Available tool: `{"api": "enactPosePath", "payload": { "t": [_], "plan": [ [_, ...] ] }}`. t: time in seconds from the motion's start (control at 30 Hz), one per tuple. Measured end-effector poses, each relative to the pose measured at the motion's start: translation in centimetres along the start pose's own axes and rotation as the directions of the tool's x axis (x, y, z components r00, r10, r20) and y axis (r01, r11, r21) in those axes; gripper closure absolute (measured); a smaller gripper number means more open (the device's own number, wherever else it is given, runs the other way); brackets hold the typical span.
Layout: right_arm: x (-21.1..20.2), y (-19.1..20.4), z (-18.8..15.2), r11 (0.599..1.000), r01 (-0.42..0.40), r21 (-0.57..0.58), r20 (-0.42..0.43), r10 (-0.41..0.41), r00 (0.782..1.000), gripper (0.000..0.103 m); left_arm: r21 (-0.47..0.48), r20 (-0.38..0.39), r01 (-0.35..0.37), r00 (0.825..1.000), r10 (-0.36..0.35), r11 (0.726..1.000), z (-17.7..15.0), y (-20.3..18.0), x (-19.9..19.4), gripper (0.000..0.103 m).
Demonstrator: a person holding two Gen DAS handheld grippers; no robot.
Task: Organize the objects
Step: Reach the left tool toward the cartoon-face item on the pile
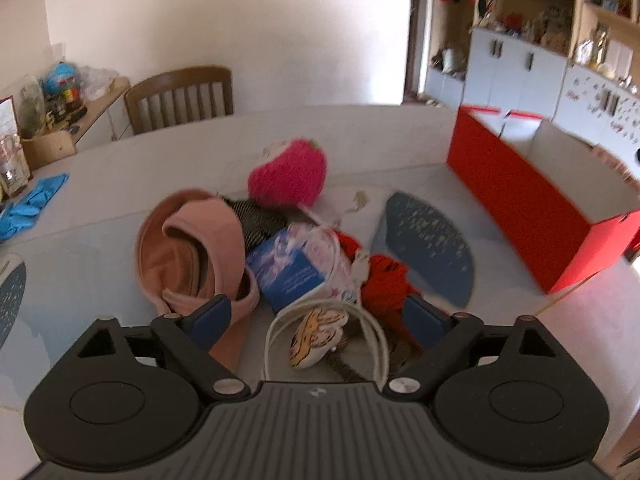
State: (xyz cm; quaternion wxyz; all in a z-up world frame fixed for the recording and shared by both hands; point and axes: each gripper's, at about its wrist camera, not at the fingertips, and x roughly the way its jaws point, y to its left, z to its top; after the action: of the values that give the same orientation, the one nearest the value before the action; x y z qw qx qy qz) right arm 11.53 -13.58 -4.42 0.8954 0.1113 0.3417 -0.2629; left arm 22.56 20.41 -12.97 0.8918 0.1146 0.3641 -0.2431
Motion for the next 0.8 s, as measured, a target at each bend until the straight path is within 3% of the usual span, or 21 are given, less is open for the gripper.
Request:
{"api": "enactPosePath", "payload": {
  "t": [0.23,0.43,0.63,0.67,0.8],
  "plan": [
    [2.7,-2.3,0.7,1.000,0.008,-0.013,-0.046,-0.008,0.999,0.022,-0.006,-0.073,-0.065,0.995,0.064,0.998,-0.5,-0.7,2.8,0.034],
    [5.2,-3.7,1.1,1.000,0.006,-0.019,-0.101,-0.008,0.995,0.027,-0.024,-0.120,-0.117,0.986,0.114,0.993,-0.9,-1.2,4.6,0.042],
    [7.6,-4.3,1.2,0.999,-0.017,-0.033,-0.156,0.012,0.988,0.044,-0.047,-0.141,-0.147,0.980,0.139,0.988,-1.0,-1.5,5.4,0.052],
    [7.9,-4.3,1.2,0.999,-0.021,-0.032,-0.165,0.015,0.986,0.051,-0.048,-0.144,-0.150,0.979,0.142,0.988,-1.0,-1.5,5.6,0.055],
    [8.7,-4.6,1.1,0.998,-0.036,-0.042,-0.187,0.027,0.982,0.064,-0.056,-0.153,-0.157,0.977,0.147,0.986,-1.1,-1.8,5.9,0.063]
  ]
}}
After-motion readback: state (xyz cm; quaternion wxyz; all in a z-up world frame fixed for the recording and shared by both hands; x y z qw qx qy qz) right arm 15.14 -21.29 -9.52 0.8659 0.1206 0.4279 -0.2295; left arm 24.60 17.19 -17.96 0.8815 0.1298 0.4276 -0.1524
